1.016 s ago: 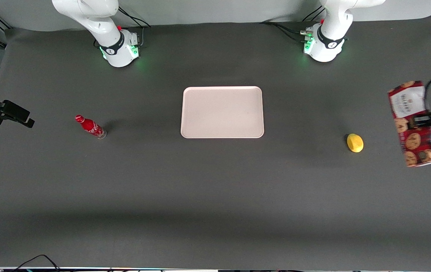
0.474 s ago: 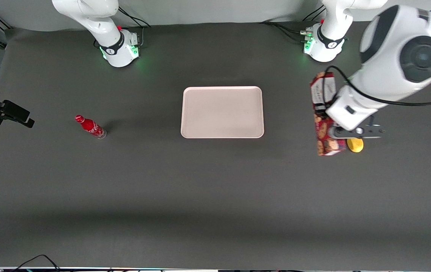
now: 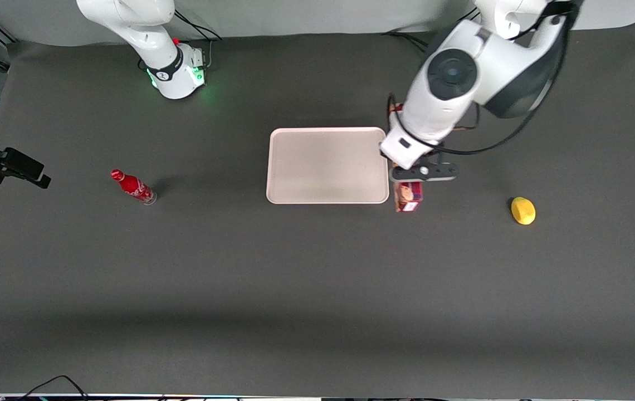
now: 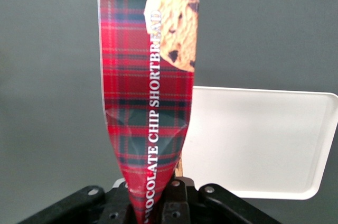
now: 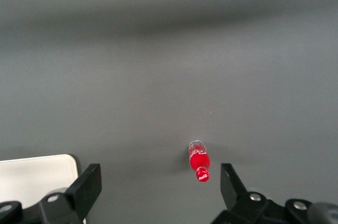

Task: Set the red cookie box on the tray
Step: 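Lower the held cookie box onto the tray's edge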

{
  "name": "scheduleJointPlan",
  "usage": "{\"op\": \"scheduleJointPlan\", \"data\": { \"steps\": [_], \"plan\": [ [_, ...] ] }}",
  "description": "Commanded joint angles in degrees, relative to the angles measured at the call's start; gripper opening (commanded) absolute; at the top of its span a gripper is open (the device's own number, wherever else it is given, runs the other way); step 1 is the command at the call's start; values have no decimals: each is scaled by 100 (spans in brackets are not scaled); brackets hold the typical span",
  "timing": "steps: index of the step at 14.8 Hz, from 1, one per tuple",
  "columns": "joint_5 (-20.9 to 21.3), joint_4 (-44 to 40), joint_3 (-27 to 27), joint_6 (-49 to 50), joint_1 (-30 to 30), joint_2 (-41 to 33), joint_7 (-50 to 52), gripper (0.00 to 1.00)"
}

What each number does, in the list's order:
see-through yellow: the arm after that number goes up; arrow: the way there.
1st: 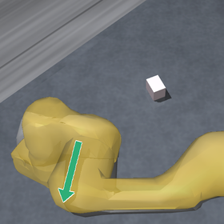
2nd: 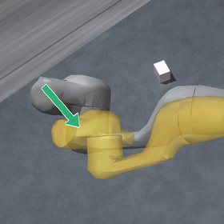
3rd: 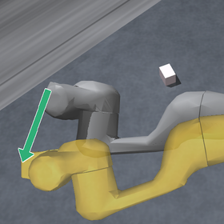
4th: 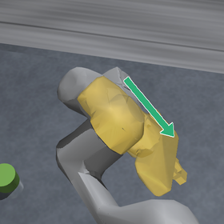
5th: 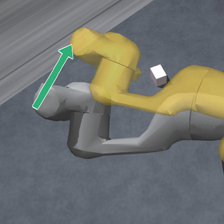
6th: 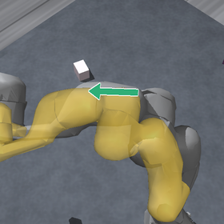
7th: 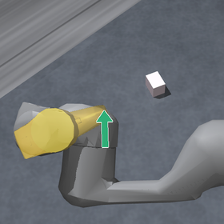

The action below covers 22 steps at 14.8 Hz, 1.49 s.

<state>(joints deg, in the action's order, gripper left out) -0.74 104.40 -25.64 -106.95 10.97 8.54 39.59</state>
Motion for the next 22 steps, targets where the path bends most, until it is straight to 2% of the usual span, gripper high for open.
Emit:
{"op": "scheduleJointPlan", "data": {
  "steps": [1, 6, 9, 13, 15, 22],
  "plan": [
    [293, 826, -441, -615, -42, -265, 619, 0],
    [442, 1899, -986, -2072, -7, -213, 1382, 0],
    [1197, 2040, -1197, -2330, 63, 243, 2130, 0],
    [1725, 2575, -1233, -3277, 64, 631, 2237, 0],
    [1910, 2594, -1233, -3393, 64, 868, 2263, 0],
    [2103, 2516, -1172, -3438, 37, 1246, 2386, 0]
  ]
}}
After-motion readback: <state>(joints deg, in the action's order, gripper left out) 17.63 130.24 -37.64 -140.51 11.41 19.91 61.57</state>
